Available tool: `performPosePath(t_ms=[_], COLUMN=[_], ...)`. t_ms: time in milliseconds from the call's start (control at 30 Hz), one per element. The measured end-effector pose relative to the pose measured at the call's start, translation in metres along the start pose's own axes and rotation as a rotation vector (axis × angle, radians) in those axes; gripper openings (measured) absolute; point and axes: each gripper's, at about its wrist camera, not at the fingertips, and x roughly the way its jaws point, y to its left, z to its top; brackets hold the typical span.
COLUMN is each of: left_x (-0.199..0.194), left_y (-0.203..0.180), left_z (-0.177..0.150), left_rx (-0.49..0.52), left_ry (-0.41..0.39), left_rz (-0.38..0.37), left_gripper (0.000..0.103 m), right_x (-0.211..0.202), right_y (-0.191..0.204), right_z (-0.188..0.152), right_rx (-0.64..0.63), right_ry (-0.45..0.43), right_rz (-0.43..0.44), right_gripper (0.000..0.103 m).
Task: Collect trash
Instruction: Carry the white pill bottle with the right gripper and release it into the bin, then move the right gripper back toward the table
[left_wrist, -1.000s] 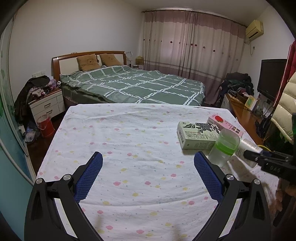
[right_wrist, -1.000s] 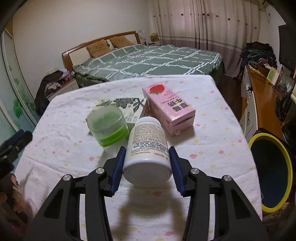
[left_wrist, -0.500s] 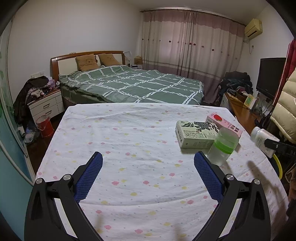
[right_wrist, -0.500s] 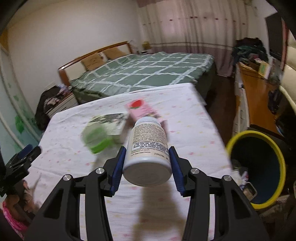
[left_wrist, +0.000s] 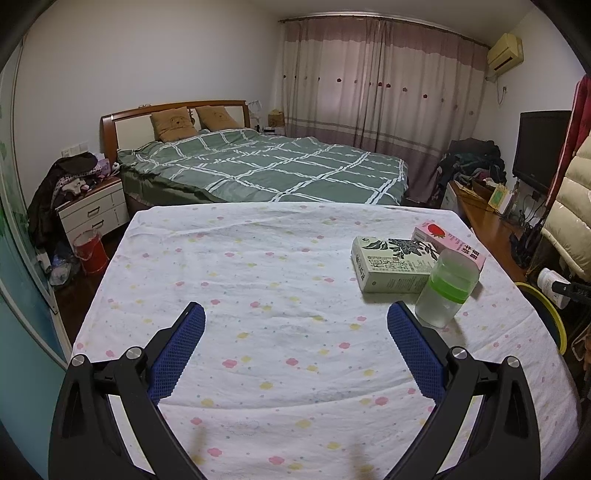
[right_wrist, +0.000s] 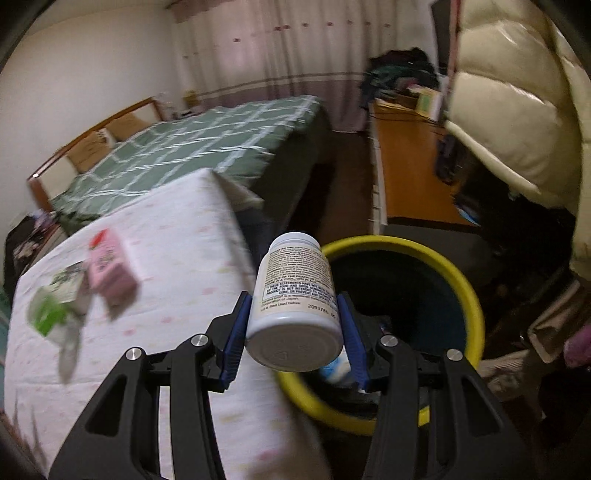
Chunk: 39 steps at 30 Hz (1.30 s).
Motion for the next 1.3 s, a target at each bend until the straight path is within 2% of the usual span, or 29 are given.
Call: performPosePath(t_ms=[167,233,333,467,567,733,933,1167,1300], left_x=[0.002,0.002,0.002,0.003,0.004,0.008,0.012,0.034,0.055], left_y=[0.0,0.0,0.0,0.0,0.0,-0.003,-0.024,-0.07,-0.091], left_z=[-0.001,-0.001,-0.001,-0.001,-0.001,-0.002,-0.005,0.005,0.011], left_rx=[0.002,0.004,0.008,0.01,0.014,0.023,0.09,0.138,0.145], left_ry=[0.006,0.007,0.008,0.011,0.016,0.035,0.068,0.172,0.206], left_rz=[0.001,0.001,0.001,0.001,0.0,-0.016,-0.083,-0.225,-0.24], left_gripper=[0.097,0.097,0.097,0.097,0.097,0.097,0.097,0.097,0.097], right_x=[0.012,0.014,0.011,0.001,-0.003,-0.007,0.002,0.002,0.003], right_y=[-0.028,-0.035,-0.036,-0.014,0.017,0.076,0.1,0.103,0.103], right_z=[-0.002,-0.002,-0.002,0.01,0.025,0.026,0.01,0.004,0.0], right_rx=[0.046,0.063,0.081,0.088,0.067,-0.049,-0.116,-0.126,-0.127], right_ry=[0.015,0.016,0.003,-0.045,-0.086,-0.143,-0.131,-0.132,-0.127], right_rz=[-0.073,-0.083,-0.081,-0.022,0.043,0.104,0.129,0.14,0.144], right_gripper=[0.047,0.051,0.051,0.052,0.055,0.056,0.06,0.061,0.061])
